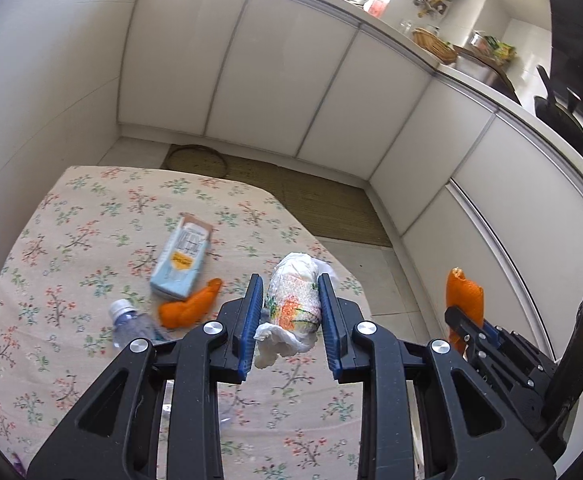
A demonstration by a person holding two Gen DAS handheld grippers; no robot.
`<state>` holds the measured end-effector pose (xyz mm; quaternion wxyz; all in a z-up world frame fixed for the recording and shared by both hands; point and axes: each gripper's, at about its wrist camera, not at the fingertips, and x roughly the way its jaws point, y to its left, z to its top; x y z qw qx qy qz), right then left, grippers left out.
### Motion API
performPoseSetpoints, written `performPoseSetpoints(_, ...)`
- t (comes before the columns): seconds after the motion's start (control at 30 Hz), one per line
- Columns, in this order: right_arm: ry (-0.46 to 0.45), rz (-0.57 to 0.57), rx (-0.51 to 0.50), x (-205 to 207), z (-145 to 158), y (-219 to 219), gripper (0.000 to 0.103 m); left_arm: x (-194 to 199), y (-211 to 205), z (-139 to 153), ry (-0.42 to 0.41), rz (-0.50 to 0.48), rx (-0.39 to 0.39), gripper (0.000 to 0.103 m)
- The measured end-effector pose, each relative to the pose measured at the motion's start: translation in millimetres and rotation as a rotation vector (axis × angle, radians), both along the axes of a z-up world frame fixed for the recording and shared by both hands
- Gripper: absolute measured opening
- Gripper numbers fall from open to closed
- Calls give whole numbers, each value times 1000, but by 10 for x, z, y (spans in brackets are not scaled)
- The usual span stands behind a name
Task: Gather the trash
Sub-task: 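Carry both items over the white bin and open both tools to drop them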
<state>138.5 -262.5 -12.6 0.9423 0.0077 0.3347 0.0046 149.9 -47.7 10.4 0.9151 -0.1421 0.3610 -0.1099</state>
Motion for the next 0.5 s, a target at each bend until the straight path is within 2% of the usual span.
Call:
performPoseSetpoints(0.3,12,-251,-2,-139,-46,-812,16,30,-633,-138,-5,-95,28,27)
performPoseSetpoints(0.5,48,-364,-10,-247,-140,-1213,17,30,-1022,-206,4,-153,30,27)
